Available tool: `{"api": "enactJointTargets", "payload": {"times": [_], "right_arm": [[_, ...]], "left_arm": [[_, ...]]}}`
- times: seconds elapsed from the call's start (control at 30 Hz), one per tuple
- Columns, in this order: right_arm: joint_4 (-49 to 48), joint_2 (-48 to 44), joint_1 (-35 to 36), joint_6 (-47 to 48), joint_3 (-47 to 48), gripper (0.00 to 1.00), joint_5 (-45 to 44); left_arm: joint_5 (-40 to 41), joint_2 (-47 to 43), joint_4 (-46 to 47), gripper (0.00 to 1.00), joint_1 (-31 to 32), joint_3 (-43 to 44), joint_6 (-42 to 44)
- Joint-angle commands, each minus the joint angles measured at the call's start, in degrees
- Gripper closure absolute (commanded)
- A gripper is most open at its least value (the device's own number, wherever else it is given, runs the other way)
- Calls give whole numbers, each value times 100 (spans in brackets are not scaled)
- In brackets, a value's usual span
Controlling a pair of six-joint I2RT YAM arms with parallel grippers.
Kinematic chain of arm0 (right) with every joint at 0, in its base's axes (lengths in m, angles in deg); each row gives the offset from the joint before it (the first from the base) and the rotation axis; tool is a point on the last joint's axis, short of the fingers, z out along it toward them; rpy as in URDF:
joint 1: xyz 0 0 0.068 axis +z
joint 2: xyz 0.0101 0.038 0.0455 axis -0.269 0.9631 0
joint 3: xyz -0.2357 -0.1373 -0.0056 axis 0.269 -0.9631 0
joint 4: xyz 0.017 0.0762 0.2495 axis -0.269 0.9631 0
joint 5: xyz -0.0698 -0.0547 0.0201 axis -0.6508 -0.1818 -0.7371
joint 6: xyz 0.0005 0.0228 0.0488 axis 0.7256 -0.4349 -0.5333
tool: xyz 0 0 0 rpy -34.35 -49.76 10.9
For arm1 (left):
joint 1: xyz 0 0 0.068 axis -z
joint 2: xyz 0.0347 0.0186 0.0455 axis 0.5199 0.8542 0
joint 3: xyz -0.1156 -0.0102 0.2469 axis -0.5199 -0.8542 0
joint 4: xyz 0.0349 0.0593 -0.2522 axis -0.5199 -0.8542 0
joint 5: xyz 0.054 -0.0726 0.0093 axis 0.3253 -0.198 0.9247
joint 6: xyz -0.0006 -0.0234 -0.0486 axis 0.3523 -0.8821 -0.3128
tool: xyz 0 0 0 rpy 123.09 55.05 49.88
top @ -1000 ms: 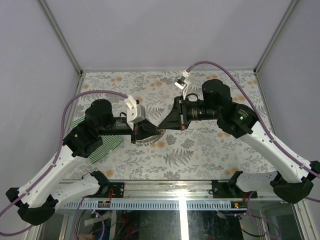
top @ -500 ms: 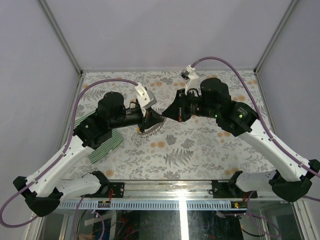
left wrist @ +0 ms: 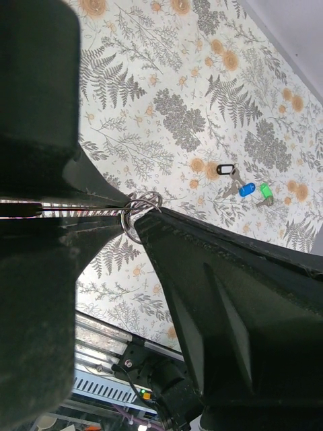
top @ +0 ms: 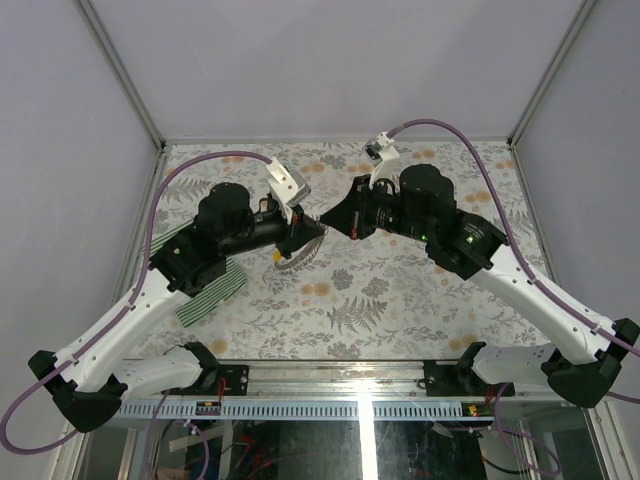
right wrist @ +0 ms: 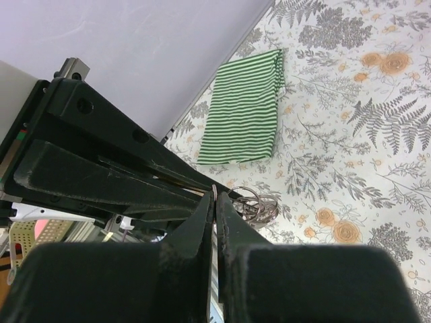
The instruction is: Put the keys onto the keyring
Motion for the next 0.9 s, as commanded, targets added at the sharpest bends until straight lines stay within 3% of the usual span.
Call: {"api": "enactJointTargets", "payload": {"times": [0.0, 0.67, 0.87], "right_arm": [[-871, -282, -17, -197, -117, 100, -310], [-1533, -595, -17, -478, -686, 100, -612], [-1773, -758, -17, -452, -819, 100, -639]], "left_arm": [[-143, -54, 502, 100, 95, -33, -76], [-111, -302, 502, 76, 204, -231, -27], [-124, -293, 502, 75, 206, -323, -53]]}}
